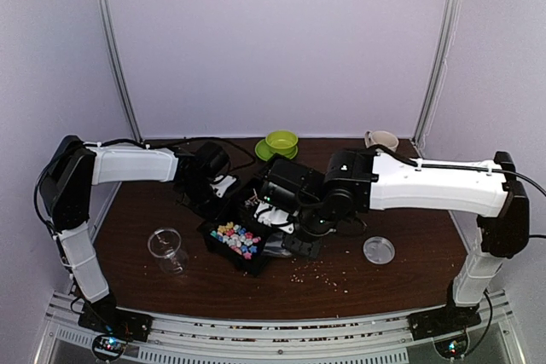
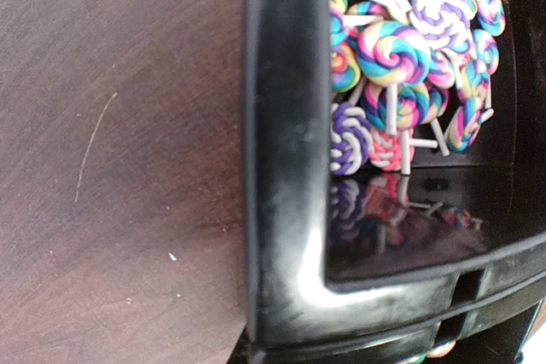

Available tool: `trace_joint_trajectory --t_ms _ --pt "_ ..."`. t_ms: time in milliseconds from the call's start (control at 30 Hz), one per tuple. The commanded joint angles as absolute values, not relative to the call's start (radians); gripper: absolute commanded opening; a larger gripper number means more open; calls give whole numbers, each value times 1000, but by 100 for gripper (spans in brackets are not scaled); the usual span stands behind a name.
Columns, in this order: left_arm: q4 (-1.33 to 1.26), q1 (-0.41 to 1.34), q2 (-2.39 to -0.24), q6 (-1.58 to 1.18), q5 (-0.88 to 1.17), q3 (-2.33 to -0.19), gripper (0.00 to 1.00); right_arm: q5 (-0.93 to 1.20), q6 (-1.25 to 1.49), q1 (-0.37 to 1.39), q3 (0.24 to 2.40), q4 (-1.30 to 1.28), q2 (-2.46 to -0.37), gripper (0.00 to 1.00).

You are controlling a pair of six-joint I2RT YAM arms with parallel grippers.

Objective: Pack the candies
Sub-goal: Scoop the fake candies from the storage box.

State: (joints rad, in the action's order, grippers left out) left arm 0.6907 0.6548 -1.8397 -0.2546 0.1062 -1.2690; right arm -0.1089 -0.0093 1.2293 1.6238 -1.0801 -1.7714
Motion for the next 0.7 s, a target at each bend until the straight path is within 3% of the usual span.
trace_joint_trajectory --t_ms 0,667 --pt "573 662 -1754 -241 131 -1308 0 -143 23 1235 1703 -1115 -1805 0" --pt "569 671 -1727 -235 130 -1312 0 -179 -19 1236 1902 -1233 -2008 0"
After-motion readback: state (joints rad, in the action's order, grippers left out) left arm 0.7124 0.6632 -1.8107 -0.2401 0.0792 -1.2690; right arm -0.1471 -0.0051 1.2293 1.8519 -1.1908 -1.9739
